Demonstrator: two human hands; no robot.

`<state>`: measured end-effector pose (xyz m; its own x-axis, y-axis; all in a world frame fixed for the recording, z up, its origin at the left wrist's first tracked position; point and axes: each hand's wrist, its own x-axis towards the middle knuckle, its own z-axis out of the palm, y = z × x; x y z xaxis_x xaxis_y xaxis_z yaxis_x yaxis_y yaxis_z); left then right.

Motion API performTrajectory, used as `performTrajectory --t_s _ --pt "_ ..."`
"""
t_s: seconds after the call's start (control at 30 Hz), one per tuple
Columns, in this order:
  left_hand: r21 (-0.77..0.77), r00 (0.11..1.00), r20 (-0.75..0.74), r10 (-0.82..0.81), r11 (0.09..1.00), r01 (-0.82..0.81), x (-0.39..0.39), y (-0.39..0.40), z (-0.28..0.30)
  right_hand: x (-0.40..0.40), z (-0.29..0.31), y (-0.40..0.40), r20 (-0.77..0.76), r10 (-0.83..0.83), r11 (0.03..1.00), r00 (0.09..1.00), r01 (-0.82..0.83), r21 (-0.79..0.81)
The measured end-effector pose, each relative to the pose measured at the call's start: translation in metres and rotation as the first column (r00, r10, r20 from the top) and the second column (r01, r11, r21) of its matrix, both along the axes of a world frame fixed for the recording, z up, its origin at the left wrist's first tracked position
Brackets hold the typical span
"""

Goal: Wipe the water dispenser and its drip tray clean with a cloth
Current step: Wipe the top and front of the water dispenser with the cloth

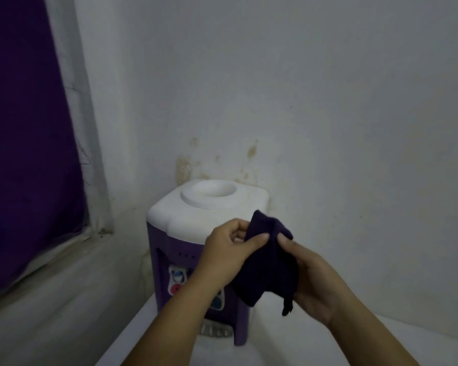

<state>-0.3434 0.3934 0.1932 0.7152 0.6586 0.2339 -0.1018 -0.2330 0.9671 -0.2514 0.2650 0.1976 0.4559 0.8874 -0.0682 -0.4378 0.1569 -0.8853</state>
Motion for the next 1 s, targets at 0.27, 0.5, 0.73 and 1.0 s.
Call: performTrajectory --t_s 0.27,0.5,0.73,1.0 --pt "0.340 0.958 -0.026 0.284 0.904 -0.259 -0.017 0.080 0.014 0.004 0.041 0.068 0.677 -0.534 0.819 0.506 0.510 0.264" --pt "0.585 0.904 -0.088 0.418 0.757 -0.293 -0.025 0.150 -0.022 -0.013 -0.014 0.138 0.972 -0.129 0.856 -0.194 0.473 0.208" --pt "0.633 0.932 -0.013 0.362 0.725 -0.273 -0.027 0.181 -0.027 0.002 -0.010 0.143 0.988 -0.074 0.773 -0.132 0.619 0.141" --pt "0.632 0.922 0.014 0.388 0.710 -0.309 -0.012 0.198 -0.026 -0.034 -0.020 0.170 0.933 -0.111 0.705 -0.342 0.635 0.317"
